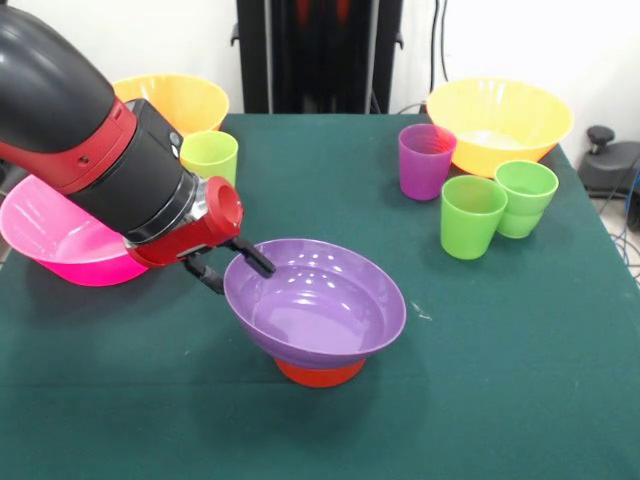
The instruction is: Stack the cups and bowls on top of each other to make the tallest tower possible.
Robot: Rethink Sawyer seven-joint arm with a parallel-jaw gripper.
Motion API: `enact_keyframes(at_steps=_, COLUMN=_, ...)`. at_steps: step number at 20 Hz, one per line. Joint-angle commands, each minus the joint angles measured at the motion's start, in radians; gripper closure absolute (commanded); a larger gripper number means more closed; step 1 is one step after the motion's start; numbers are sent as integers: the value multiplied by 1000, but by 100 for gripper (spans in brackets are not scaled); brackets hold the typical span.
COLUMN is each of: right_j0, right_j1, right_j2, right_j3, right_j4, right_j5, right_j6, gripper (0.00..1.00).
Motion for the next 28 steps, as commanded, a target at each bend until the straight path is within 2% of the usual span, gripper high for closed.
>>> enact_keyframes(at_steps=1, right_j0=19, right_j1=0, right_j2=9, right_j3=18, right_j4=-42, right_j5=21, right_j6=-297, gripper=0)
enact_keyframes(at_steps=10, right_j0=14, right_j1=3, right_j2=16, right_j3=33, right_j4=-37, right_j5=12, right_j6=-291, gripper=0)
enact_keyframes(at_steps=11, right_j0=11, right_j1=1, right_j2=17, right_j3=43, right_j4=-33, right_j5=6, right_j6=-278, gripper=100)
enact_keyframes(at_steps=15, right_j0=6, right_j1=5, right_j2=25, right_j3=62, right_j4=-32, right_j5=-33, right_j6=-264, gripper=100)
enact_keyframes(at_steps=18, right_j0=4, right_j1=-26, right_j2=17, right_j3=106, right_j4=-43, right_j5=-73, right_j6=-213, gripper=100)
enact_keyframes(at_steps=28, right_j0=-6, right_j1=-49, right_j2=5, right_j3=187, right_j4=-47, right_j5=-164, right_j6=-129, gripper=100)
